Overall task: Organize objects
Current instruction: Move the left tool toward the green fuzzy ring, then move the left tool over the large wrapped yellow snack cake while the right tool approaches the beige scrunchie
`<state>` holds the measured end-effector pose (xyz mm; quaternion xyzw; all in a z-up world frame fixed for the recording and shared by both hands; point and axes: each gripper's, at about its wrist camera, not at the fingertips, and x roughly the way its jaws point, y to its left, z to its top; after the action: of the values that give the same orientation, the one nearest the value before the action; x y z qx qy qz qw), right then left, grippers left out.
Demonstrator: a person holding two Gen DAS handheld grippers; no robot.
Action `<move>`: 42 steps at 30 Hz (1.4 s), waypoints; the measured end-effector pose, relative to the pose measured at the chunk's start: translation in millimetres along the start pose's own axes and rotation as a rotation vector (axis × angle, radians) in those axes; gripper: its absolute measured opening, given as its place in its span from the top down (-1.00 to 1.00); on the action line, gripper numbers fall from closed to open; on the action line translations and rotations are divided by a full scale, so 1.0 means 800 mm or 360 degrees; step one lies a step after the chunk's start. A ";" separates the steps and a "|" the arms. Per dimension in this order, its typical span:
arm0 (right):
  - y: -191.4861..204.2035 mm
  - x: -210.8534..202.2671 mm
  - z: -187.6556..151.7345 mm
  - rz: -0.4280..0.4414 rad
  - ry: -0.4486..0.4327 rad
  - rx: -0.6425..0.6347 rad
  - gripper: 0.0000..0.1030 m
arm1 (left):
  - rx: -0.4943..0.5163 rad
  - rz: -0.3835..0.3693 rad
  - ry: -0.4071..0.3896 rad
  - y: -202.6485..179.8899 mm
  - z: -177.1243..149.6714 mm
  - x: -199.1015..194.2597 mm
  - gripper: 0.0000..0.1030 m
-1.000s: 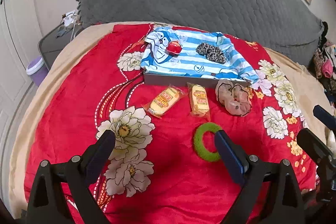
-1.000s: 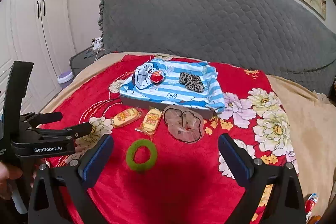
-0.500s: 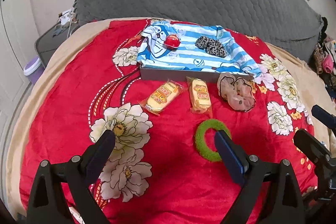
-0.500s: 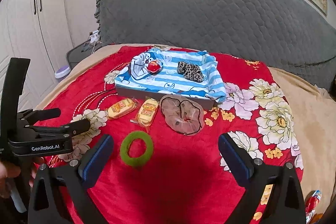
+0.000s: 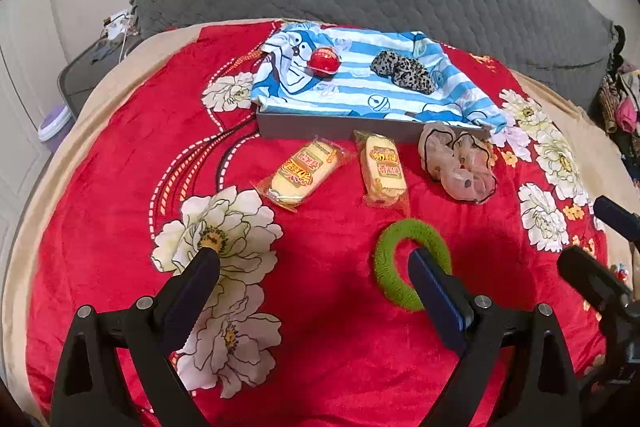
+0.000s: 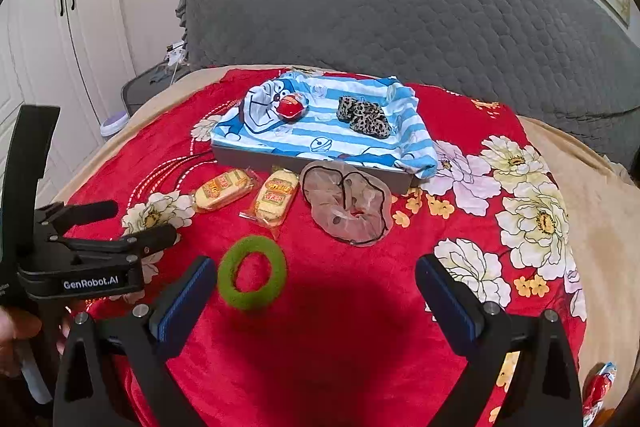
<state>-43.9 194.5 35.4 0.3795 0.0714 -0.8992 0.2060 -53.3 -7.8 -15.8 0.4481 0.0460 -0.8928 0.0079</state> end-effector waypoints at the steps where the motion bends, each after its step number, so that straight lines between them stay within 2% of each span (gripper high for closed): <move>1: -0.002 0.001 0.001 -0.0003 -0.0003 0.0008 -0.95 | 0.0001 -0.0003 0.0002 -0.001 0.000 0.002 -0.85; 21: -0.066 0.066 0.022 -0.0104 0.0058 0.0180 -0.95 | -0.0008 0.0000 0.0061 0.003 0.018 0.068 -0.85; 42: -0.072 0.140 0.035 -0.0128 0.0173 0.0112 -0.95 | 0.0002 -0.0003 0.0111 0.010 0.044 0.131 -0.85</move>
<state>-156.6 203.0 -26.1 0.4314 0.0660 -0.8868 0.1521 -143.9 -16.4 -79.7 0.4789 0.0462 -0.8766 0.0051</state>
